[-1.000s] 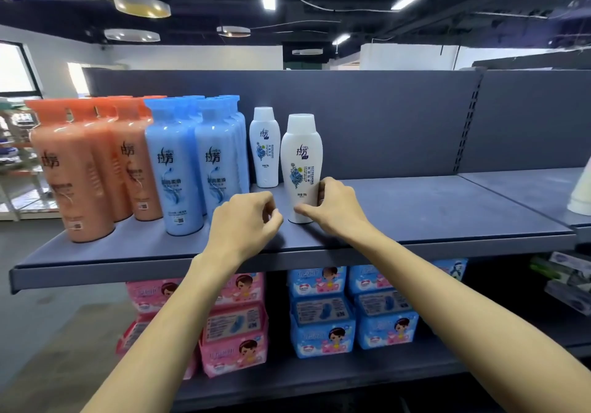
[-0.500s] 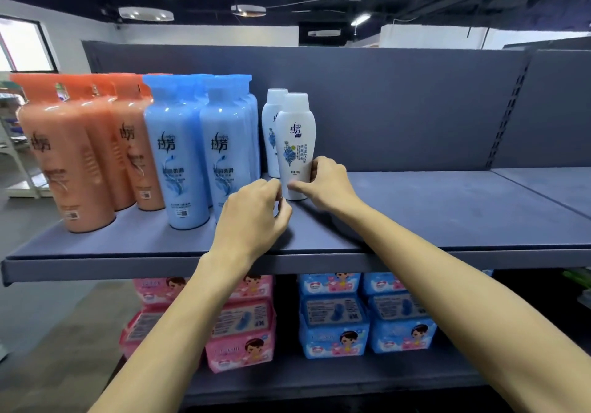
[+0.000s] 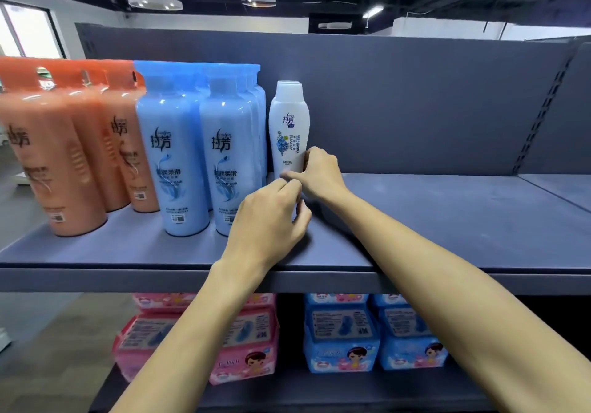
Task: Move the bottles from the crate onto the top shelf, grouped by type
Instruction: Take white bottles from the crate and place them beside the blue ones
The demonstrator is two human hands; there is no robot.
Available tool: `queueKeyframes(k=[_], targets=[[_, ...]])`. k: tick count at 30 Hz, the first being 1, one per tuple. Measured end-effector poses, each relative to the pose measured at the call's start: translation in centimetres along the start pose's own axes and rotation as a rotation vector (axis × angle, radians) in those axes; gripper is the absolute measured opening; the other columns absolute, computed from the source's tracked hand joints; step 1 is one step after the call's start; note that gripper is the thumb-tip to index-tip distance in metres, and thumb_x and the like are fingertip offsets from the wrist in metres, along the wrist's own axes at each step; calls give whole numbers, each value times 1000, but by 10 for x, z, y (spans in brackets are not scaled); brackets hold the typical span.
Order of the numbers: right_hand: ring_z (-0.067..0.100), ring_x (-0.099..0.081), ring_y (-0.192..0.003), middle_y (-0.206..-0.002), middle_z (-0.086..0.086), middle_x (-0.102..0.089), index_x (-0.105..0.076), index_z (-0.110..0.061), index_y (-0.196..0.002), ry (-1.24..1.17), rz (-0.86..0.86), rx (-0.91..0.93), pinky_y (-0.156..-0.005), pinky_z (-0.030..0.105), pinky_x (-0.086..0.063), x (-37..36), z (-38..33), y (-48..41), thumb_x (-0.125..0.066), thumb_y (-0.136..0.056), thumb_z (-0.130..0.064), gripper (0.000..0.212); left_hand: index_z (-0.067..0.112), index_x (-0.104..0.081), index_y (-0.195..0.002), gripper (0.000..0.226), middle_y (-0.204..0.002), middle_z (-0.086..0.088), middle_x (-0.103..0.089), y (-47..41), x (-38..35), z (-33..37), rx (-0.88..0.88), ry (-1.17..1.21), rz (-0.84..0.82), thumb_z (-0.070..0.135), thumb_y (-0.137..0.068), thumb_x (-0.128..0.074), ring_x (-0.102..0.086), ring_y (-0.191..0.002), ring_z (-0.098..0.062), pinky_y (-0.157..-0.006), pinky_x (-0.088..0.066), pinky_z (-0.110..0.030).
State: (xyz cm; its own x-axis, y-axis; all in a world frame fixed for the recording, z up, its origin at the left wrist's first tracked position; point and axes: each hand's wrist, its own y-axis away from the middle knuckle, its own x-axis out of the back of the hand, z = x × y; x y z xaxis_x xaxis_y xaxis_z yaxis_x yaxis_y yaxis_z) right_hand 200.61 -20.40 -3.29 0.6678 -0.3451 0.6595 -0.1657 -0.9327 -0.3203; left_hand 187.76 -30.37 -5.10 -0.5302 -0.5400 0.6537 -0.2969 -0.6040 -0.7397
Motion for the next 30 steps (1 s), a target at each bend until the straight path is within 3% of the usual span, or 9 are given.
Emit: queueKeyframes(k=[3,7,16,21,26,30], targets=[[28,-60,-99,-105,7,-65,-55,-8,-103,4,4,0,-69,33,-45,-4,0,-4,-76,-74,-37,46,9,-55,-81,13,-74,-3,-56,0,-2,-2,-23,11,7,22,-86,-56,-55,-67,-29,-57,-49,-41],[29,-60,-100,-106,7,-66,-56,-7,-104,3,15,1,-81,40,-54,-7,-2,-7,-77,-75,-37,47,10,-55,-80,14,-73,-3,-56,0,-3,-2,-37,11,23,22,-86,-57,-55,-66,-28,-56,-48,-41],[29,-60,-96,-103,8,-64,-57,-5,-104,79,-26,-4,-67,33,-46,1,-1,3,-77,-78,-36,46,9,-54,-79,13,-73,-4,-56,1,-3,-1,-50,-14,25,20,-86,-58,-55,-64,-30,-53,-46,-38],[31,-59,-100,-110,11,-63,-55,-3,-112,146,-32,33,-86,44,-53,19,4,24,-77,-80,-38,53,17,-55,-81,6,-70,-3,-55,2,-3,-1,-60,20,31,17,-84,-60,-55,-63,-31,-54,-42,-34],[29,-59,-102,-112,10,-63,-56,-7,-115,201,-14,90,-87,43,-52,42,11,47,-77,-81,-47,56,12,-51,-78,14,-72,-4,-56,1,-4,-3,-42,-21,-23,23,-86,-56,-55,-67,-32,-57,-46,-39],[26,-59,-114,-124,8,-64,-57,-9,-129,236,0,137,-97,41,-49,63,15,69,-76,-83,-46,62,13,-54,-82,16,-77,-1,-59,0,-3,1,-17,-60,-90,29,-87,-52,-57,-73,-29,-59,-45,-36]])
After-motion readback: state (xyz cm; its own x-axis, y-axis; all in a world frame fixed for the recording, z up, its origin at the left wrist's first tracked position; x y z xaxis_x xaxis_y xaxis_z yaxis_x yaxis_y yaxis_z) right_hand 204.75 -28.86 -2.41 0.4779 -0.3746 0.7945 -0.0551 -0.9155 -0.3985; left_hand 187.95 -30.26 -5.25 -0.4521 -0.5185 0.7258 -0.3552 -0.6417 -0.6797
